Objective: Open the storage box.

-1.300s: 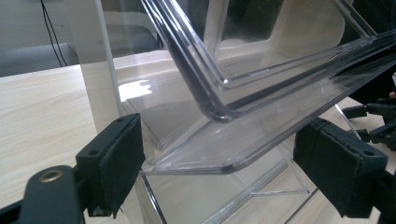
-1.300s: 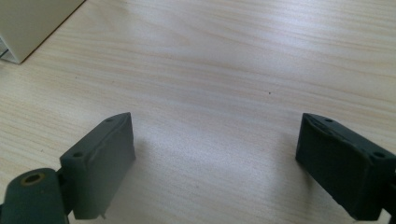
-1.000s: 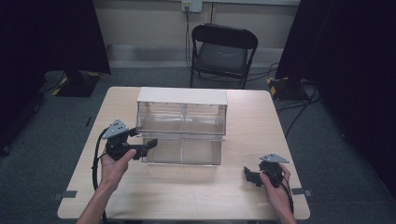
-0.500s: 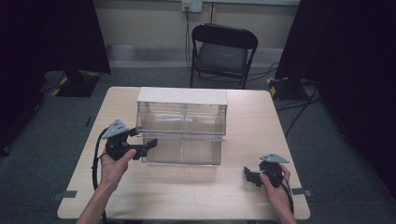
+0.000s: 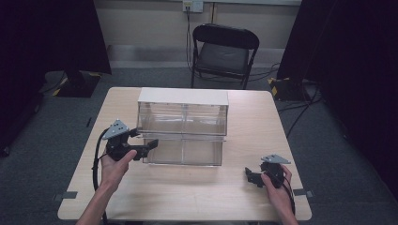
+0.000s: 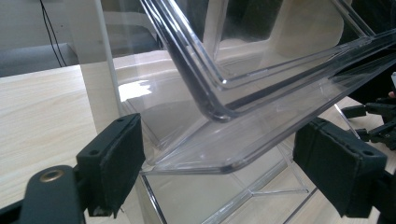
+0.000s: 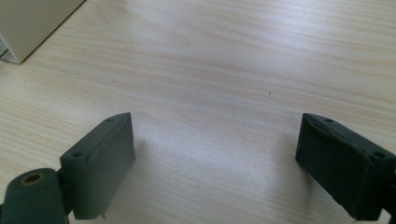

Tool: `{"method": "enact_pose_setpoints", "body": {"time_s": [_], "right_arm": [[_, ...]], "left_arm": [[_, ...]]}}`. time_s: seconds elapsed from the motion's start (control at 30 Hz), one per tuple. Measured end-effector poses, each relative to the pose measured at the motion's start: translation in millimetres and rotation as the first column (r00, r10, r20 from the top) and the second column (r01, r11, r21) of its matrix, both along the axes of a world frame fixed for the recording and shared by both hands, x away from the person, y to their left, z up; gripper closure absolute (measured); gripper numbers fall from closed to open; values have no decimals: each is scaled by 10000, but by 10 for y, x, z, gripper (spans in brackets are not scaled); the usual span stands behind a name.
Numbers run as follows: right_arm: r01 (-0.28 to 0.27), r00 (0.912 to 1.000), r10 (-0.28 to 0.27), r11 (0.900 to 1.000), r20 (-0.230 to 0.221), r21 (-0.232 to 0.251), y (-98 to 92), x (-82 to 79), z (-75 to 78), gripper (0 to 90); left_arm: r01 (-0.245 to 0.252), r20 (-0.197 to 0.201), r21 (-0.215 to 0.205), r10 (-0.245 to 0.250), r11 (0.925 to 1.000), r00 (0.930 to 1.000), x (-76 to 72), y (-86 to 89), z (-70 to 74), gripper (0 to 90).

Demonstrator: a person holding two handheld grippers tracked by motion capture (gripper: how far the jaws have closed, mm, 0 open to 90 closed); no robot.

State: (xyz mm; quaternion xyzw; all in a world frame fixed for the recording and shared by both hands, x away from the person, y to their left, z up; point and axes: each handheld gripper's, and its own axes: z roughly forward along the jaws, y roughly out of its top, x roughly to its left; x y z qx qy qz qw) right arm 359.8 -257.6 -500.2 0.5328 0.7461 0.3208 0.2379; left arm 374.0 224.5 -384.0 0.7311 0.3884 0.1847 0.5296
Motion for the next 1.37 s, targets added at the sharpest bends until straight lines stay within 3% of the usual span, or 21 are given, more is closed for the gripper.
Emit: {"method": "enact_pose_setpoints", "body": {"time_s": [1.37], "right_arm": [[-45, 10000, 45, 10000, -1, -8, 0, 6, -1, 105]], "left_arm": [[-15, -26, 37, 16, 10000, 10000, -2, 4, -1, 175]]}}
